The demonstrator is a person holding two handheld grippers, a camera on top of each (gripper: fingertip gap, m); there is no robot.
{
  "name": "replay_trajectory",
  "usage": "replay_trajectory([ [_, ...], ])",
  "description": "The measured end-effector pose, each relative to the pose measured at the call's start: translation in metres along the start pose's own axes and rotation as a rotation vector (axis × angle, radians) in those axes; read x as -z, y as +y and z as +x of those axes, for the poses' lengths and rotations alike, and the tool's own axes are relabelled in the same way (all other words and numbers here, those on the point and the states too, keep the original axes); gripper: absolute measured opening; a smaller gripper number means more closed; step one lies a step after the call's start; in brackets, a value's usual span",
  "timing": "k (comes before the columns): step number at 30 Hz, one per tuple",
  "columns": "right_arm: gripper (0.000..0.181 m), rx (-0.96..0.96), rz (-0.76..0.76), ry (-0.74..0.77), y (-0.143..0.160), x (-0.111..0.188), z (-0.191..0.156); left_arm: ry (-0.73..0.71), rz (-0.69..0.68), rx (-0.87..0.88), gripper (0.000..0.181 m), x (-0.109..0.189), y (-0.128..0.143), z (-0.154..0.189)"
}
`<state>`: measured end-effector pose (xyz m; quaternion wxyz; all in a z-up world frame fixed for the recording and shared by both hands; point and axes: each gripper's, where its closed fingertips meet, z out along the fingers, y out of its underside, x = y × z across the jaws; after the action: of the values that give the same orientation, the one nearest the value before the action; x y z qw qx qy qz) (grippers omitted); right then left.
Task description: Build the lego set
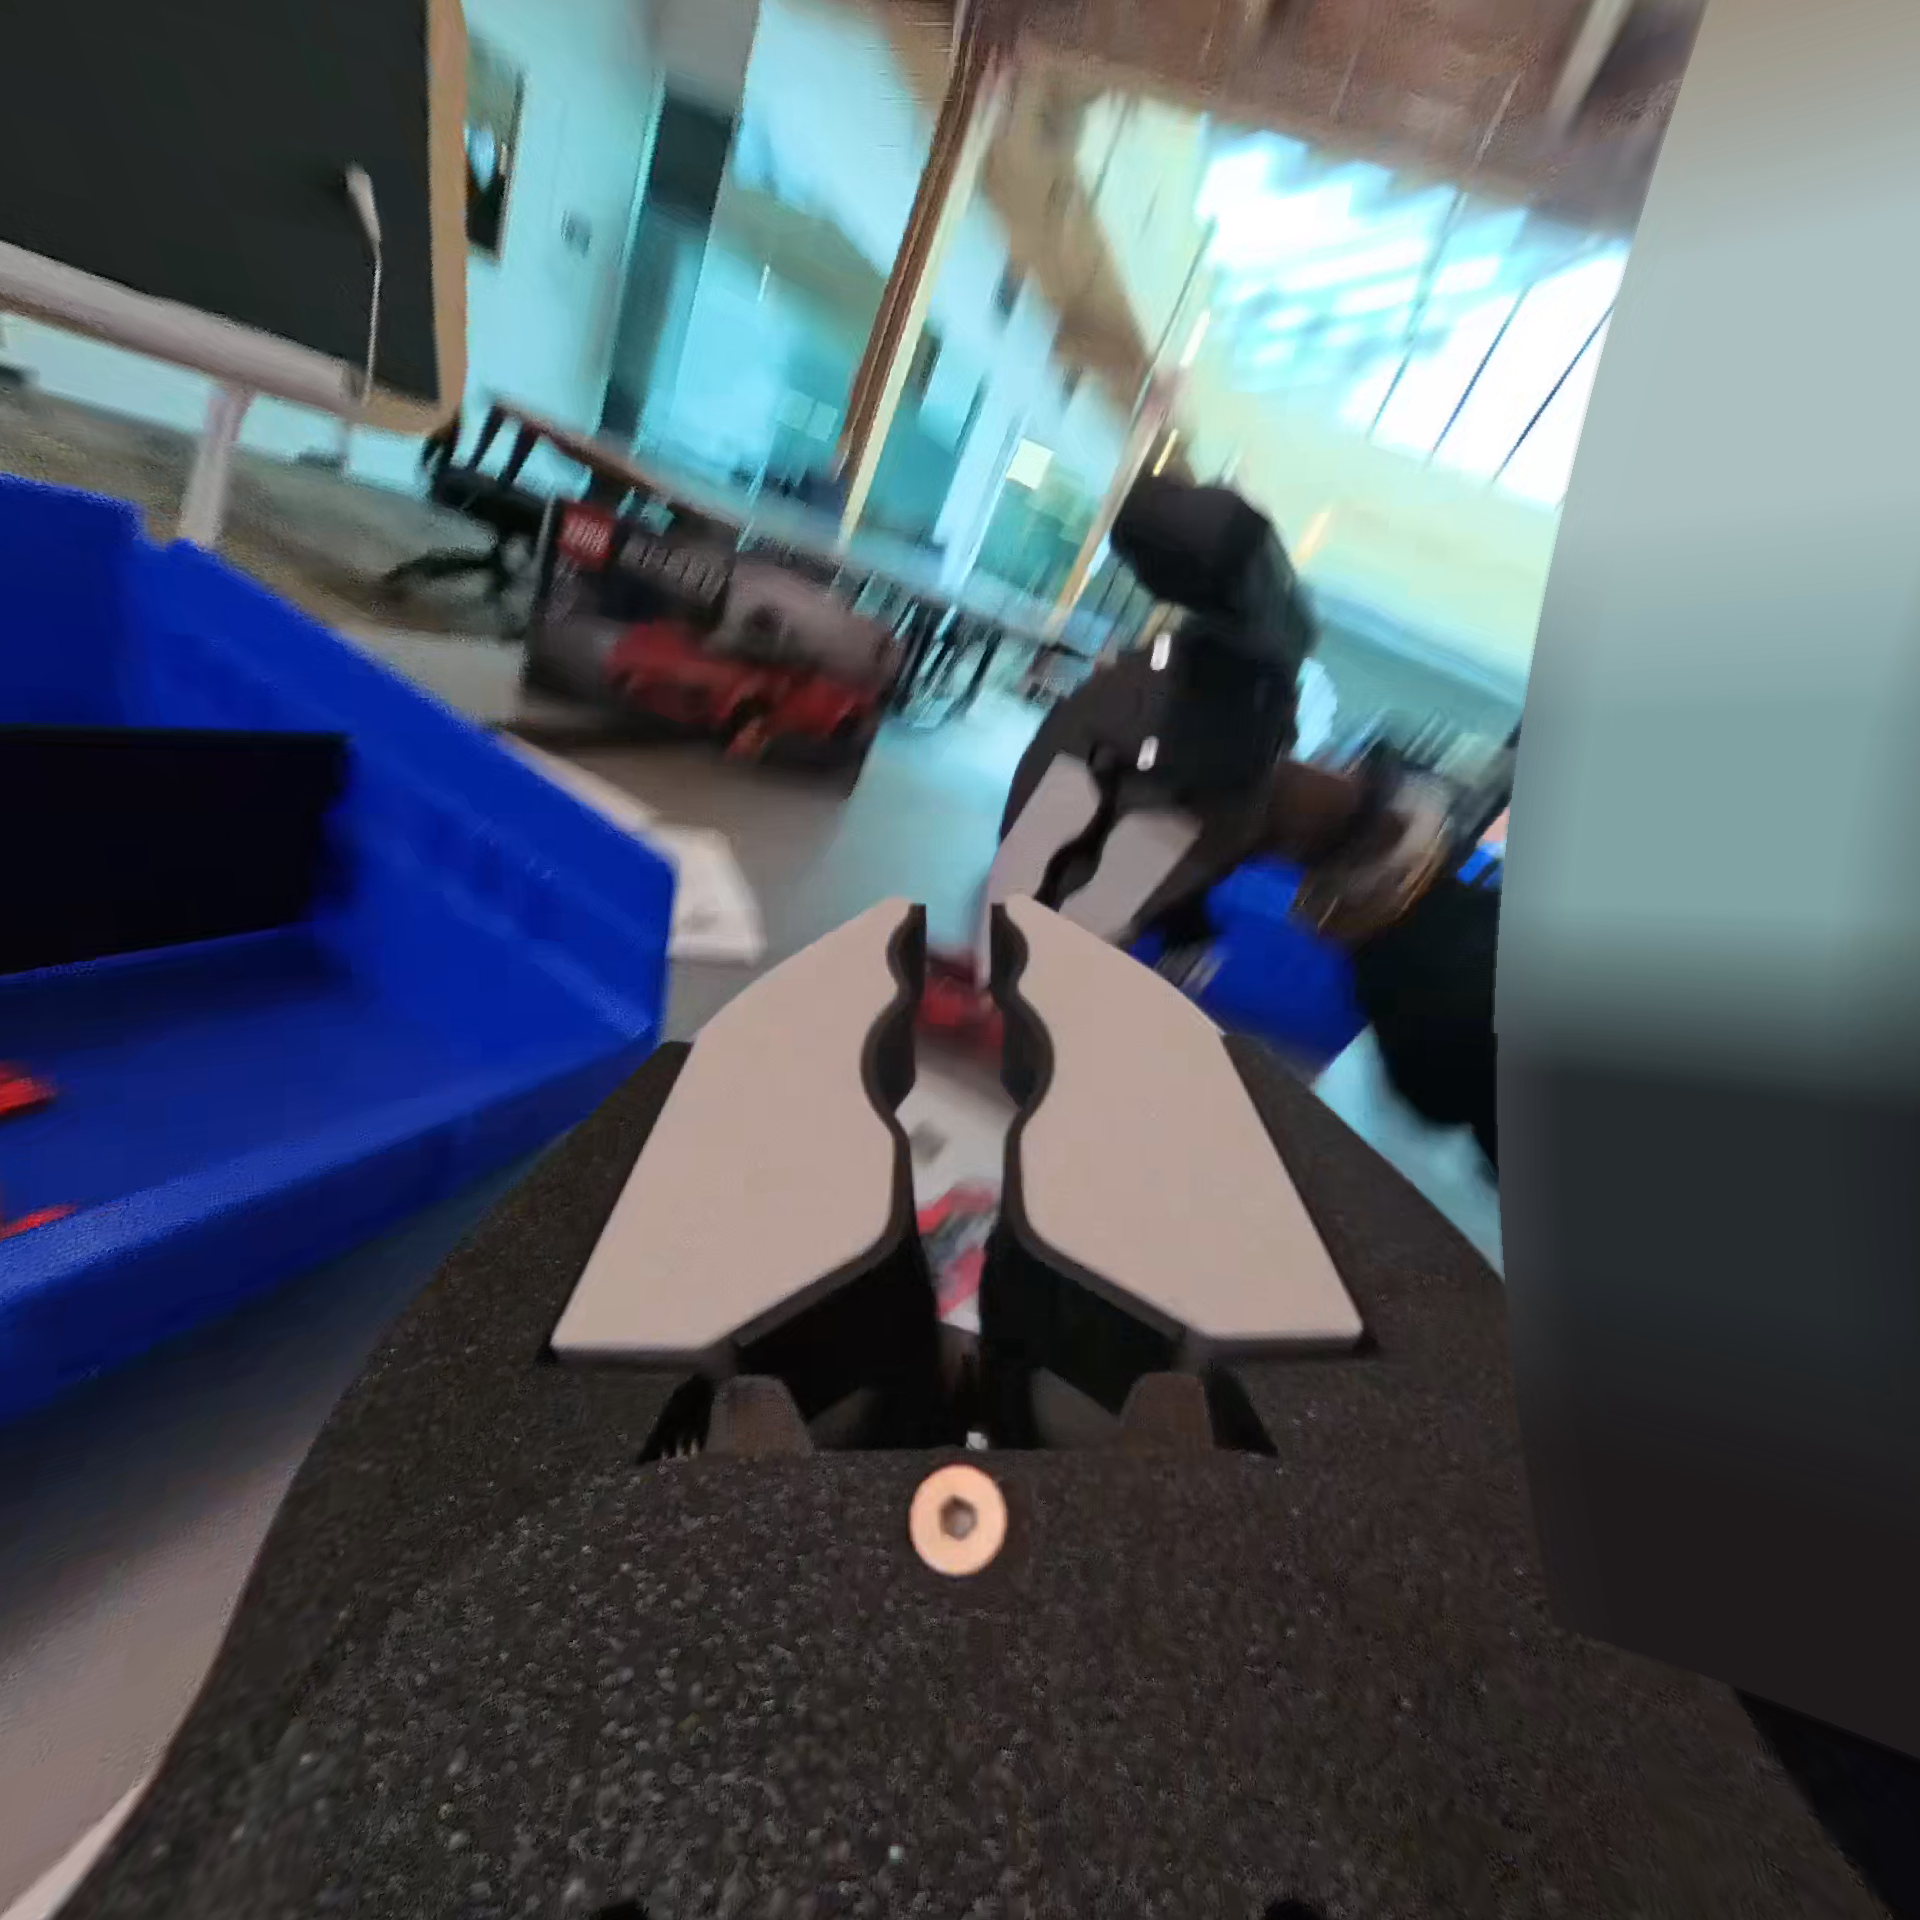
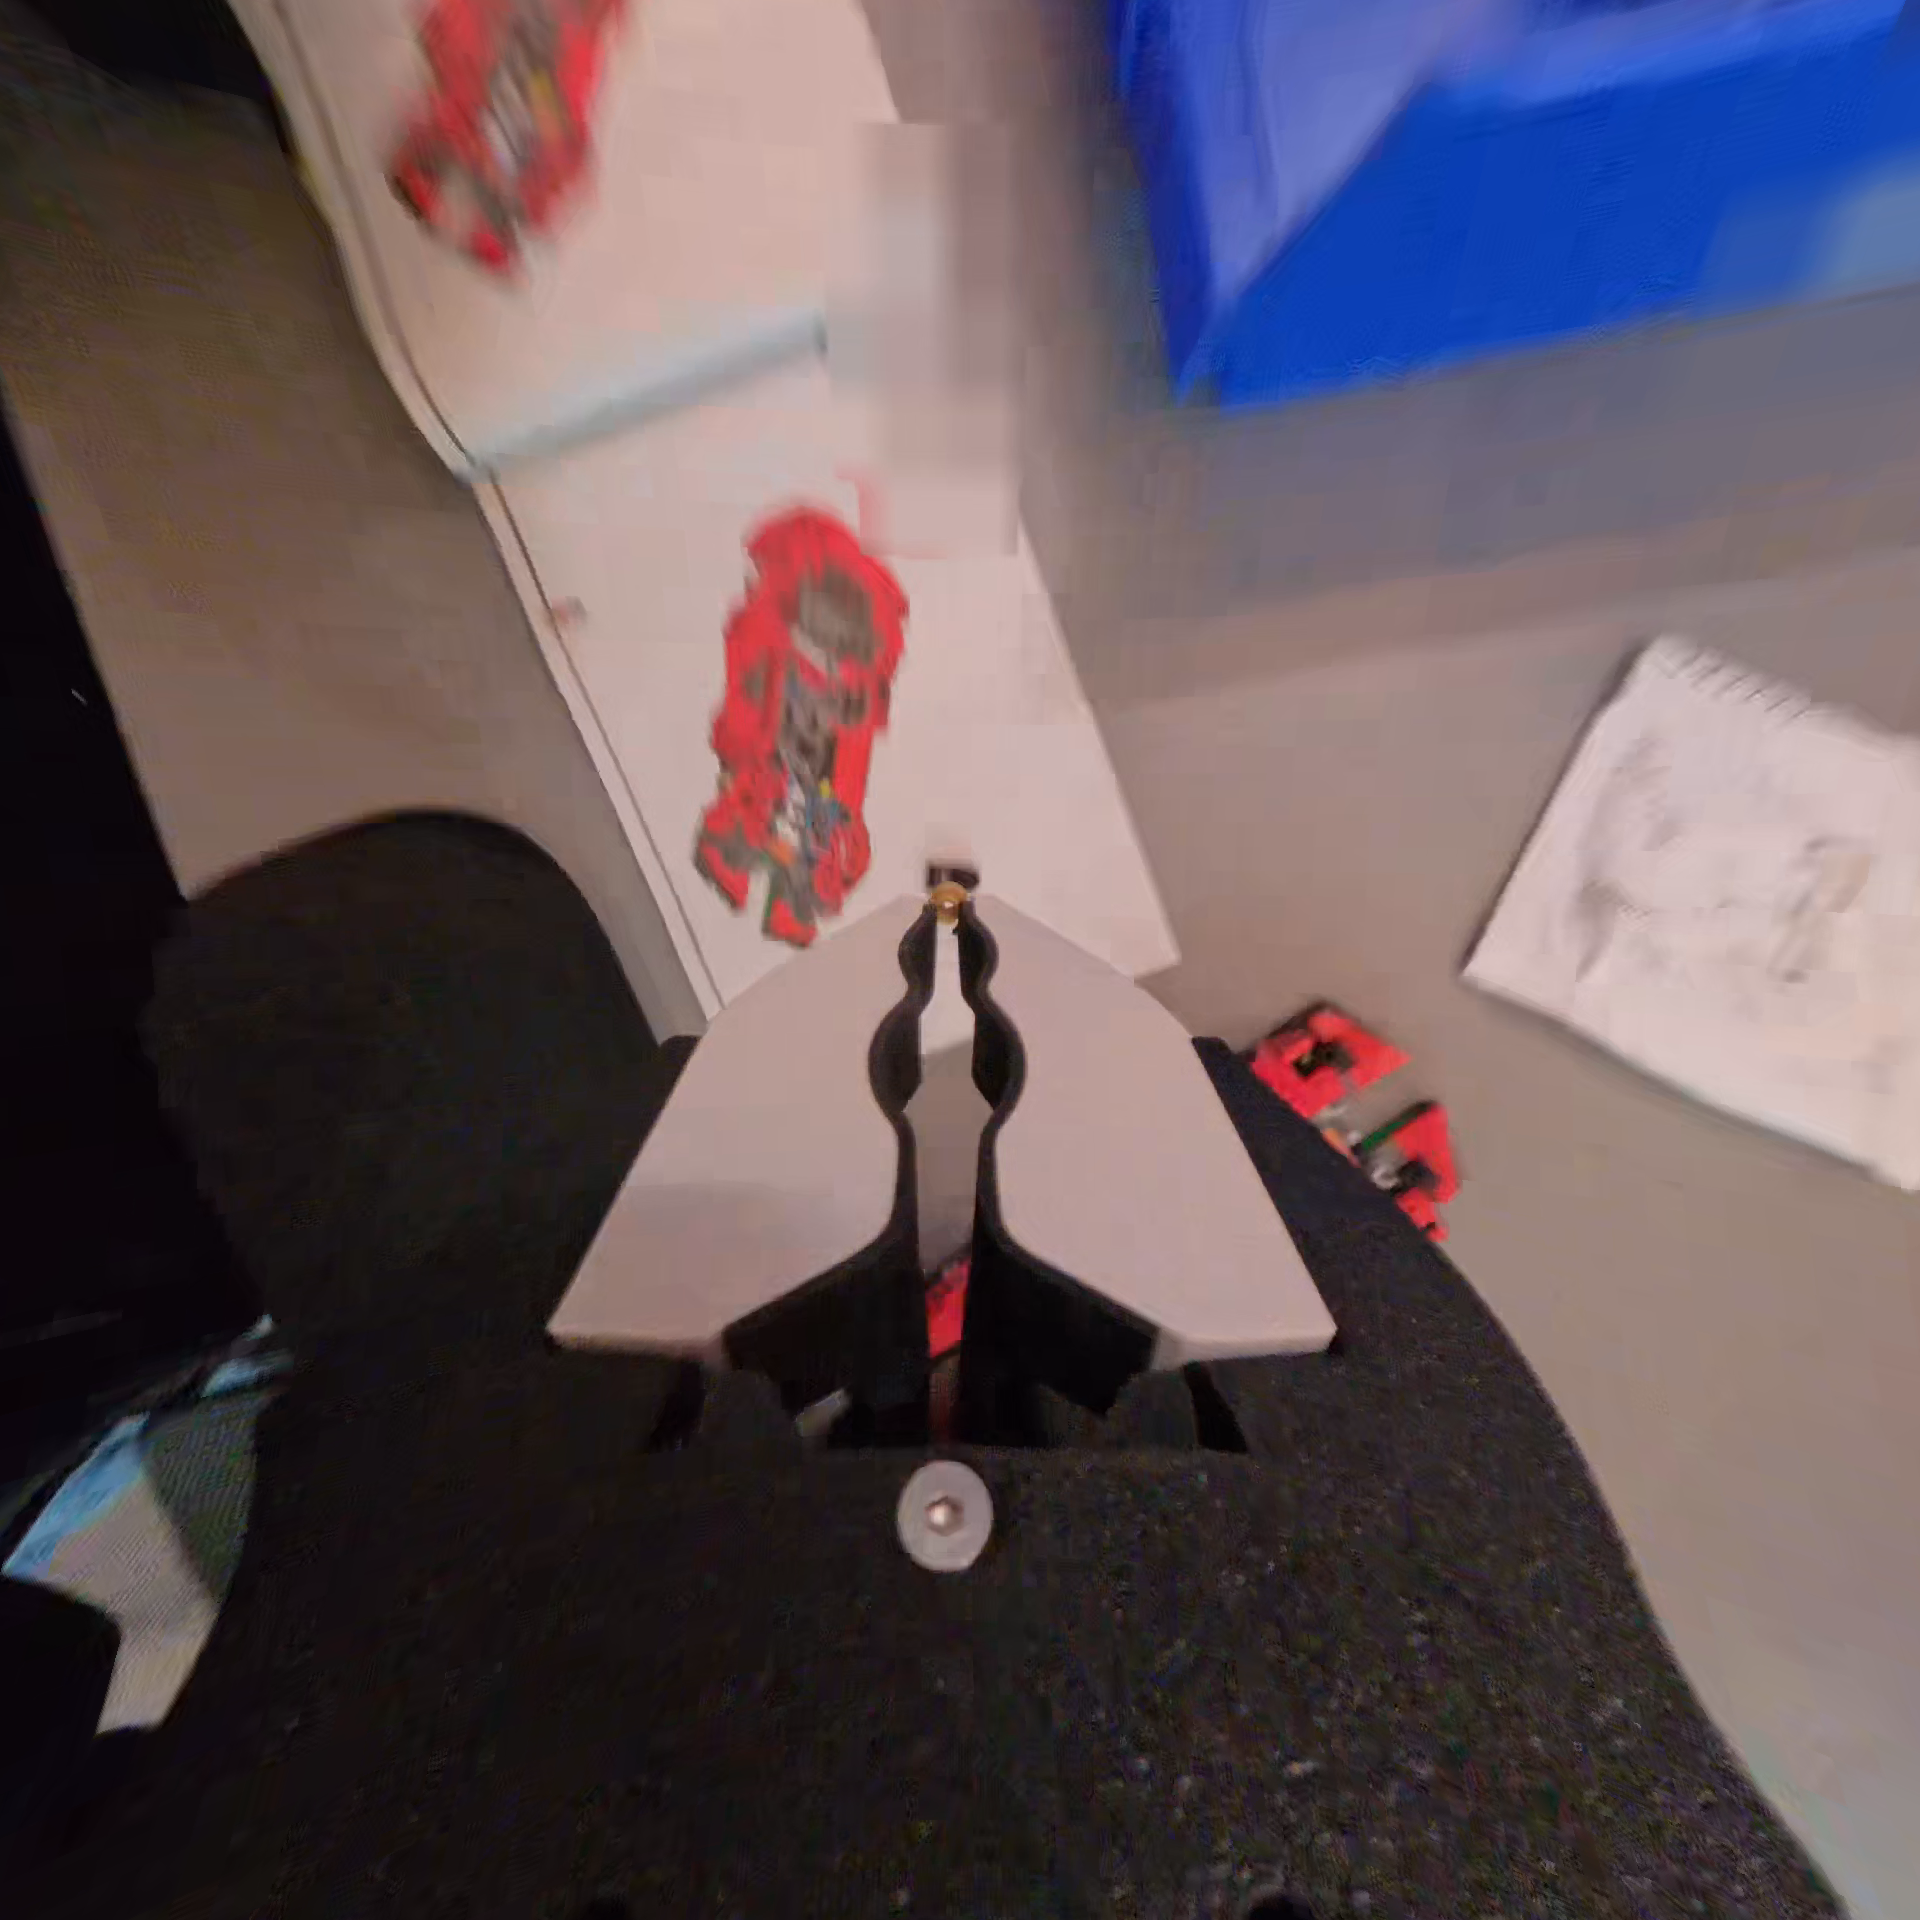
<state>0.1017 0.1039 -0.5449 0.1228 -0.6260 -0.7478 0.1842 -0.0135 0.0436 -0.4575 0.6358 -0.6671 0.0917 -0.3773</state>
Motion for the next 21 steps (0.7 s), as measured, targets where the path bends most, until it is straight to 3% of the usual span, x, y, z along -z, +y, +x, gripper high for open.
replay_trajectory([
  [3, 0.004, -0.001, -0.209, -0.042, 0.028, -0.030, 0.008, -0.057, -0.230, -0.189, 0.009, 0.002, 0.036, -0.005],
  [6, 0.004, 0.071, -0.296, -0.055, 0.036, -0.045, 0.010, -0.048, -0.322, -0.242, 0.010, 0.001, 0.054, -0.003],
  [11, 0.005, 0.100, -0.347, -0.038, 0.039, -0.049, 0.015, -0.028, -0.353, -0.268, 0.010, 0.002, 0.064, -0.001],
  [21, 0.009, 0.078, -0.359, -0.050, 0.039, -0.054, 0.017, -0.041, -0.320, -0.319, 0.009, 0.009, 0.052, -0.008],
])
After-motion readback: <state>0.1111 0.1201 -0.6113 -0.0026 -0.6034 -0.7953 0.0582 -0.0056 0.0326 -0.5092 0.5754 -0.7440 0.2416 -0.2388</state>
